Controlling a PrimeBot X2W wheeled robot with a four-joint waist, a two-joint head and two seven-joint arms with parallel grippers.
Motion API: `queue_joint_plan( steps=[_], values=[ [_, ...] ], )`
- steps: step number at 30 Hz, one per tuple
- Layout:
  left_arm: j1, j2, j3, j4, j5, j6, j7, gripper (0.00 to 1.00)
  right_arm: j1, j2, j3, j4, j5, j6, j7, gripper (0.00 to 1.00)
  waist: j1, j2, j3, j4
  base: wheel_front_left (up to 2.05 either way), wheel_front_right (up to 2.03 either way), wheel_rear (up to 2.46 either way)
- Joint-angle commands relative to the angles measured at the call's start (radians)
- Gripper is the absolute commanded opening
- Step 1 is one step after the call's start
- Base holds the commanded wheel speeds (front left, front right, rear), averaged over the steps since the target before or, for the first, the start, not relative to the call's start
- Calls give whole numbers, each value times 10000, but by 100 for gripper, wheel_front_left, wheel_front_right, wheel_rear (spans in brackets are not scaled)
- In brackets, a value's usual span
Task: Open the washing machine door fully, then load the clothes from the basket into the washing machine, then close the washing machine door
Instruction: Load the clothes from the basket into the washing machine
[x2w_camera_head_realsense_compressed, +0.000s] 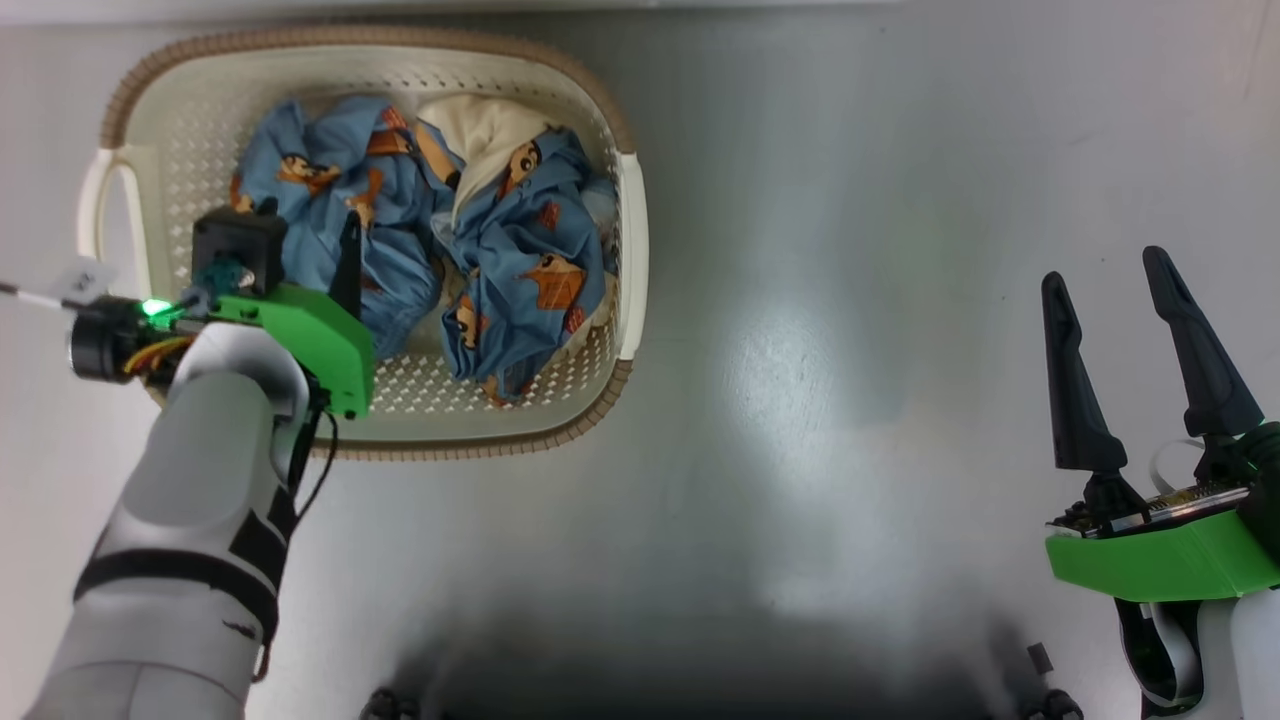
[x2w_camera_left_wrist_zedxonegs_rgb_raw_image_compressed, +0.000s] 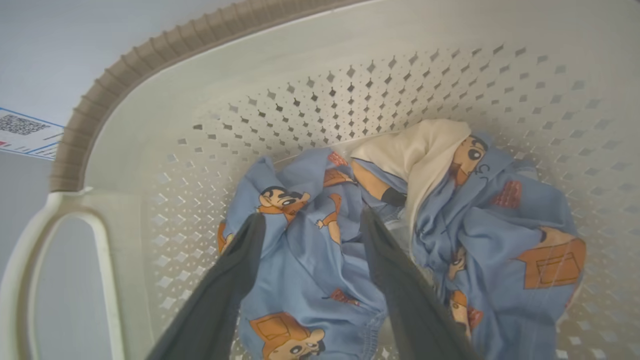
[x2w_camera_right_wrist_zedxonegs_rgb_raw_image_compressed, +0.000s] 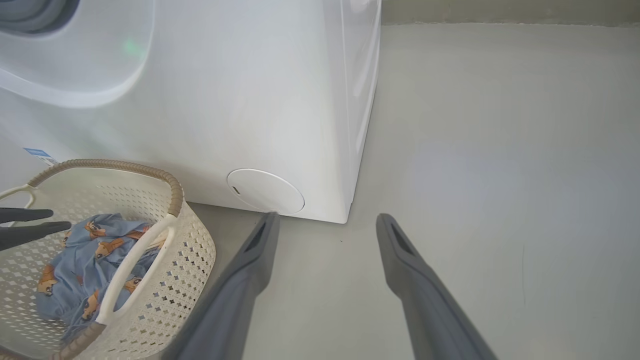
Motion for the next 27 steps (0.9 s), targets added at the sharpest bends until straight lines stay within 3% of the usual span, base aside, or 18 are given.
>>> queue_joint_plan(
  steps=[1,10,27],
  values=[
    [0,508,53,324,146,107,66,100,223,42,161,-242,-47,14,-47,100,0,0,278,-9,0,0,0],
    [-1132,735,-579,1794,636,138,753,100,81,120,166,-343,-50,14,-47,100,0,0,950,-90,0,0,0],
    [-2154,762,-990,2380,698,441,2379,100,84,203,252,-597,-115,14,-47,100,0,0,1662,-284,0,0,0]
  ],
)
